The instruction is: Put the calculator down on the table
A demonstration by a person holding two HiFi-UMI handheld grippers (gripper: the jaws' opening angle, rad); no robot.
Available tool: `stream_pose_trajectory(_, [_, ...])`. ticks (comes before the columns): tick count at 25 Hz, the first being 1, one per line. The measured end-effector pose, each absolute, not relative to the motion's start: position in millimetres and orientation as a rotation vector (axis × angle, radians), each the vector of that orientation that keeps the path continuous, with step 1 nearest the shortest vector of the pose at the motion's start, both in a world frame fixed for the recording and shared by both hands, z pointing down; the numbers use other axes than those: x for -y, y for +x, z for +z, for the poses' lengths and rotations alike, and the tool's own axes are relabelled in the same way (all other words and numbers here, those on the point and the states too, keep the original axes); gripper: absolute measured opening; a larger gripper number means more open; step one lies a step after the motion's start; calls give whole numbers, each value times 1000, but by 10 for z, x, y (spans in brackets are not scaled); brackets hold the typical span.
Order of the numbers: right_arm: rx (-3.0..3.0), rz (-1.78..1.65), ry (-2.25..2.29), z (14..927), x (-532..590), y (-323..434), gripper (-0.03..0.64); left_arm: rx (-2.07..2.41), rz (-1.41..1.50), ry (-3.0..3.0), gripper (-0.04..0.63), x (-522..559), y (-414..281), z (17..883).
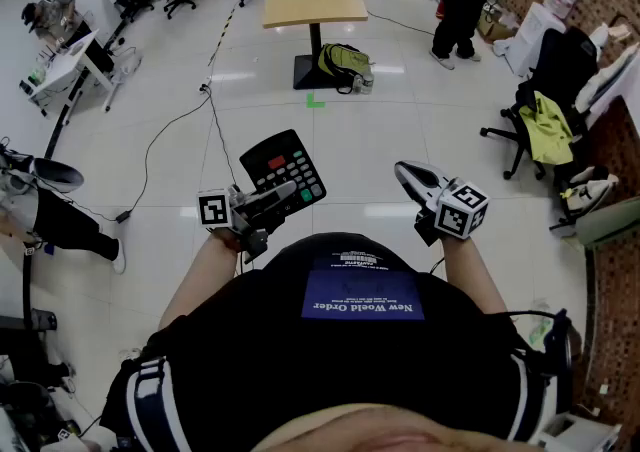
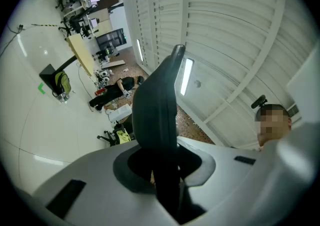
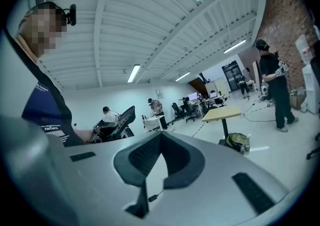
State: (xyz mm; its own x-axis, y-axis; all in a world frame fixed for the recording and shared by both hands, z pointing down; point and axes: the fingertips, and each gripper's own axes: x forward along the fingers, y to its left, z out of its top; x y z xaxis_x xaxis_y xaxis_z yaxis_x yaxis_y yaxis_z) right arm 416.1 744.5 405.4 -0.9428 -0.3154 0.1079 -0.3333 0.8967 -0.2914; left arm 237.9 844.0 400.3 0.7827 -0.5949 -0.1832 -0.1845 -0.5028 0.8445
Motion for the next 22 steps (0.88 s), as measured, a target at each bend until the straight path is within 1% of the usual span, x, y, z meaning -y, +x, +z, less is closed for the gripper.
stream_pose_trajectory(7, [2994, 498, 518, 4098, -7475, 4154, -12, 568, -579, 2067, 86, -8430, 2384, 3974])
stream_pose_trajectory(11, [2989, 531, 509, 4231, -7331, 4280, -12, 570, -559, 2042, 86, -8324, 2577, 4088])
stream_pose_trajectory(15, [2973, 556, 493, 4372, -7113, 4275, -12, 571, -558, 2021, 86, -8091, 2610, 4225])
stream_pose_trajectory(18, [2961, 534, 490, 4364, -6867, 4086, -12, 557, -567, 2022, 86, -7805, 2435, 4274])
stream_pose_trajectory(22, [2973, 515, 527, 4175, -6532, 3505, -12, 516, -575, 2041, 86, -7466, 1875, 4182])
